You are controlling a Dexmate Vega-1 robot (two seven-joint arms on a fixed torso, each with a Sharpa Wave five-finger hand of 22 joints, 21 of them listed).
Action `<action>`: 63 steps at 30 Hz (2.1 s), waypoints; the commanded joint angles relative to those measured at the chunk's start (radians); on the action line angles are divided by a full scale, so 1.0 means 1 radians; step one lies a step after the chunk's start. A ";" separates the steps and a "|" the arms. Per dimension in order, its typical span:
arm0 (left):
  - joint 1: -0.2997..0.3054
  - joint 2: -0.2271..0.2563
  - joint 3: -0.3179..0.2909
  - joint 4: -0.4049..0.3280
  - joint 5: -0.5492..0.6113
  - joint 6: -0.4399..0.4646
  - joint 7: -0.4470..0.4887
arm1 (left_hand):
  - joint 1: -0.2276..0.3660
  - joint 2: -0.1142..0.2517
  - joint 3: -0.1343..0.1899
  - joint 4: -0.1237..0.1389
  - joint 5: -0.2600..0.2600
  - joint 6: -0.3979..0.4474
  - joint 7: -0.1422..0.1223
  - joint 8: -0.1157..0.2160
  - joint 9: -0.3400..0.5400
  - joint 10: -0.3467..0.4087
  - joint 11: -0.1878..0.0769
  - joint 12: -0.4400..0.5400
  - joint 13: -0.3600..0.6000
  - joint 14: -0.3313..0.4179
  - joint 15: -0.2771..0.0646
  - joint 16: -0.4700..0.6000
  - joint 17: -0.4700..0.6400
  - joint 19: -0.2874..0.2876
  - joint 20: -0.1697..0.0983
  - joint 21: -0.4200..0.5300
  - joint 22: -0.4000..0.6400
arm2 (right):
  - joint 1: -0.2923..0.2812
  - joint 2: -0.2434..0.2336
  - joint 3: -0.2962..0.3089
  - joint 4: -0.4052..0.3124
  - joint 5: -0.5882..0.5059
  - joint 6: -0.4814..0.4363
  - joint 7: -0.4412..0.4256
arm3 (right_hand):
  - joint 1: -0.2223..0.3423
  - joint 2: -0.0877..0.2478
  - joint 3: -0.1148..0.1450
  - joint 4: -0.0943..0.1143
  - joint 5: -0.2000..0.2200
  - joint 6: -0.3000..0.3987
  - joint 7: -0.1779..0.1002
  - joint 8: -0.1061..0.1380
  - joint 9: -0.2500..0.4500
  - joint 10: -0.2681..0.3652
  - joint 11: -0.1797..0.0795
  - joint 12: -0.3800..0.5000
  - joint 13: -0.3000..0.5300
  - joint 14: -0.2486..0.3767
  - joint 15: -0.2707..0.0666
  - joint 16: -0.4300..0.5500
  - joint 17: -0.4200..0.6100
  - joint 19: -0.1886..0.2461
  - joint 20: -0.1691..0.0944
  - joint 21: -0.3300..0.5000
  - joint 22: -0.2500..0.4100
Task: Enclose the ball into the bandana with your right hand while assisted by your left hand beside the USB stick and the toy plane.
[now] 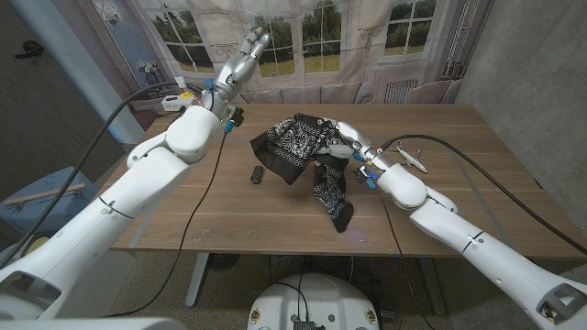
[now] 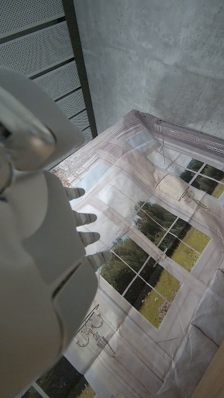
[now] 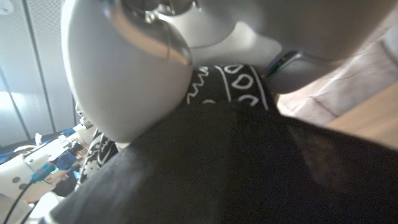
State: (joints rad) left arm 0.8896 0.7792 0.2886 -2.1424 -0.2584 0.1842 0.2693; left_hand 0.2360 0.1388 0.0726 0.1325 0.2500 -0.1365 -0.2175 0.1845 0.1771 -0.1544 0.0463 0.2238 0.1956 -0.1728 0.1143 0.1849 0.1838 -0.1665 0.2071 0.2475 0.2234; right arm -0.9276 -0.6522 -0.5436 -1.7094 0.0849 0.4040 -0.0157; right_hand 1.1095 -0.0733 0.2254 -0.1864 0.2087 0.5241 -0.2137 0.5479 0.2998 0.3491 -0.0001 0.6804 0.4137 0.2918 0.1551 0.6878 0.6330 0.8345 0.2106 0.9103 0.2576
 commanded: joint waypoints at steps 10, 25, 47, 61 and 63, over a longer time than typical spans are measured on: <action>0.048 -0.018 -0.089 0.043 0.108 -0.417 -0.006 | 0.015 -0.016 0.003 -0.016 0.000 0.043 0.002 0.013 0.000 0.063 -0.020 0.018 -0.001 0.012 -0.017 0.018 -0.001 0.045 0.002 0.034 -0.004 | 0.344 0.250 -0.087 0.255 0.006 0.096 0.084 | 0.255 0.246 0.069 0.047 -0.002 0.146 0.134 0.012 0.004 0.342 -0.013 0.018 0.012 0.766 -0.371 -0.024 0.012 0.254 -0.420 0.026 -0.004; 0.056 -0.075 -0.120 0.053 0.090 -0.515 -0.072 | 0.021 -0.018 0.006 -0.024 -0.002 0.064 0.000 0.014 -0.001 0.079 -0.027 0.019 -0.002 0.033 -0.027 0.018 -0.003 0.083 0.002 0.046 -0.007 | 0.298 0.230 -0.012 0.267 0.056 -0.028 -0.039 | 0.259 0.240 0.083 0.045 -0.002 0.144 0.135 0.018 0.004 0.331 -0.013 0.018 0.019 0.764 -0.371 -0.055 0.020 0.245 -0.428 0.052 -0.010; 0.060 -0.100 -0.130 0.096 0.051 -0.576 -0.137 | 0.025 -0.017 0.009 -0.028 -0.003 0.068 -0.001 0.010 -0.001 0.075 -0.025 0.014 -0.003 0.026 -0.033 0.011 -0.003 0.084 0.005 0.044 -0.009 | 0.231 0.024 -0.084 0.122 -0.265 -0.328 -0.134 | 0.275 0.229 0.103 0.032 -0.003 0.161 0.134 0.032 0.002 0.324 -0.014 0.018 0.024 0.731 -0.376 -0.116 0.021 0.212 -0.430 0.079 -0.018; 0.055 -0.098 -0.124 0.086 0.041 -0.560 -0.158 | 0.023 -0.016 0.009 -0.028 -0.005 0.074 0.000 0.009 -0.001 0.070 -0.022 0.009 -0.003 0.019 -0.037 0.007 -0.003 0.078 0.005 0.040 -0.010 | 0.193 0.003 -0.060 0.109 -0.161 -0.289 -0.095 | 0.305 0.227 0.125 0.023 -0.002 0.155 0.142 0.034 0.002 0.311 -0.007 0.017 0.028 0.717 -0.376 -0.160 0.018 0.199 -0.432 0.108 -0.021; 0.053 -0.100 -0.122 0.087 0.045 -0.559 -0.156 | 0.023 -0.016 0.009 -0.028 -0.005 0.074 0.000 0.009 -0.001 0.069 -0.022 0.008 -0.003 0.018 -0.037 0.006 -0.003 0.077 0.005 0.039 -0.010 | 0.197 0.005 -0.061 0.102 -0.167 -0.256 -0.100 | 0.306 0.226 0.126 0.024 -0.002 0.160 0.144 0.038 0.005 0.315 -0.011 0.022 0.033 0.721 -0.376 -0.164 0.019 0.197 -0.431 0.114 -0.022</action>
State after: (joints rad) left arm 0.9453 0.6812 0.1637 -2.0467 -0.2138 -0.3910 0.1189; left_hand 0.2518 0.1229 0.0795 0.1060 0.2500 -0.0661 -0.2159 0.1925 0.1720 -0.0830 0.0183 0.2332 0.1908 -0.1480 0.0823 0.1936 0.1816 -0.0877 0.2071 0.2892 0.2138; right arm -0.7076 -0.6305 -0.6179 -1.5804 -0.1123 0.0865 -0.1098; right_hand 1.1440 -0.1078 0.2368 -0.1977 0.2005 0.5628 -0.1888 0.5788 0.2976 0.4012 0.0085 0.6853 0.4339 0.4044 0.1711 0.5300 0.6474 0.8345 0.2106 1.0133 0.2345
